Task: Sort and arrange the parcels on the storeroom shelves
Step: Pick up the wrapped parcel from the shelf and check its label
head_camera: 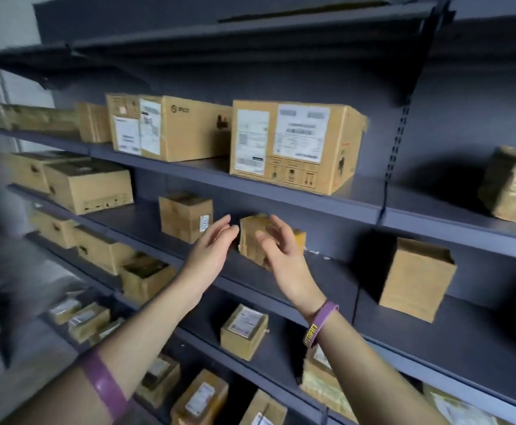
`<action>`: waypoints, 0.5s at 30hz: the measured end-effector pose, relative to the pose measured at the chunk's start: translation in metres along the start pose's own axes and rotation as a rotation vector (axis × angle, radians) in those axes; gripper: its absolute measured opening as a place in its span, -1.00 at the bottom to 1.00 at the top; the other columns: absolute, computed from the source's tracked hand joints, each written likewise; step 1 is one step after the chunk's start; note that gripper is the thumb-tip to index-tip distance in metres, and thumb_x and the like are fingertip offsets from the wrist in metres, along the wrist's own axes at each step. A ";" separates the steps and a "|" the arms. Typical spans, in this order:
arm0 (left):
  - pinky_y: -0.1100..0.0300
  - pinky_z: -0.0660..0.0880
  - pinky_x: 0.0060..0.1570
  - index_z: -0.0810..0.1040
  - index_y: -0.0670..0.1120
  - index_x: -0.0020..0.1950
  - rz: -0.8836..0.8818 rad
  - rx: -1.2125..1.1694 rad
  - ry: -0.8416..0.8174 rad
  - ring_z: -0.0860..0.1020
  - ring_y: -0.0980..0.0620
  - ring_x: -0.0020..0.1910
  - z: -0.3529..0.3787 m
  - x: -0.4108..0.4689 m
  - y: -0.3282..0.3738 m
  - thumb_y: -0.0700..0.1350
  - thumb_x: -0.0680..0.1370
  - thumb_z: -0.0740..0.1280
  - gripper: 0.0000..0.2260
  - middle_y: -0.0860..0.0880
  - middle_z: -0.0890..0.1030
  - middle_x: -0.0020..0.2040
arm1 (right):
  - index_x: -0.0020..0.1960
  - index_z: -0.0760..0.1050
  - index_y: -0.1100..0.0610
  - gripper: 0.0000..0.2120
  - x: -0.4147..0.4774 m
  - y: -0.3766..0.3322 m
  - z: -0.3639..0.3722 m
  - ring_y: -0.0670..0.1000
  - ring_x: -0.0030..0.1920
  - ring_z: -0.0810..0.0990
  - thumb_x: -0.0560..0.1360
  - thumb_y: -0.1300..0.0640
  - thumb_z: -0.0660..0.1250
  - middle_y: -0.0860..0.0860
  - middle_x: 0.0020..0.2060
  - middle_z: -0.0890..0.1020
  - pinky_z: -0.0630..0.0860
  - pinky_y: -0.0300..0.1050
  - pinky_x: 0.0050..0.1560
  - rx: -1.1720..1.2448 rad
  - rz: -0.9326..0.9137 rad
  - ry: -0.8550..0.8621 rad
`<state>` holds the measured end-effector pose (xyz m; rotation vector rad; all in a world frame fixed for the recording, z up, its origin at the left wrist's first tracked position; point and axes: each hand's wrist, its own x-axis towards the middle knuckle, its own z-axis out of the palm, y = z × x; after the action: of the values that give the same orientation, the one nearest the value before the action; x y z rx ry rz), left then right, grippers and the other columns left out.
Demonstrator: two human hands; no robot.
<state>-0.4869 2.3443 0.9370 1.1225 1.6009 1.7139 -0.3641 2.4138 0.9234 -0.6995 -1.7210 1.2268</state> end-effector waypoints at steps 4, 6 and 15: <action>0.42 0.28 -0.07 0.42 0.15 0.37 0.011 0.053 0.089 0.38 0.40 -0.03 -0.091 0.037 -0.011 0.06 0.61 0.22 -0.67 0.23 0.41 0.19 | 0.51 0.21 0.00 -0.47 0.042 -0.002 0.092 -0.24 0.30 0.42 0.59 0.01 0.28 -0.04 0.38 0.43 0.33 0.00 0.45 0.034 -0.023 -0.080; 0.33 0.27 0.04 0.40 0.17 0.40 0.004 0.082 0.144 0.37 0.30 0.06 -0.132 0.055 -0.016 0.09 0.60 0.21 -0.65 0.23 0.39 0.19 | 0.51 0.20 0.00 -0.47 0.064 -0.003 0.134 -0.18 0.33 0.43 0.60 0.01 0.27 -0.01 0.39 0.43 0.35 0.02 0.43 0.028 -0.033 -0.121; 0.28 0.22 0.16 0.37 0.18 0.42 0.012 0.120 0.279 0.32 0.24 0.23 -0.292 0.159 -0.052 0.15 0.58 0.21 -0.60 0.17 0.40 0.37 | 0.51 0.19 -0.01 -0.47 0.182 0.014 0.308 -0.20 0.38 0.36 0.60 -0.01 0.27 -0.08 0.40 0.40 0.35 -0.02 0.42 0.072 -0.068 -0.281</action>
<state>-0.8235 2.3297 0.9343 0.9819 1.8898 1.8686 -0.7218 2.4352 0.9337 -0.4374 -1.8998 1.3836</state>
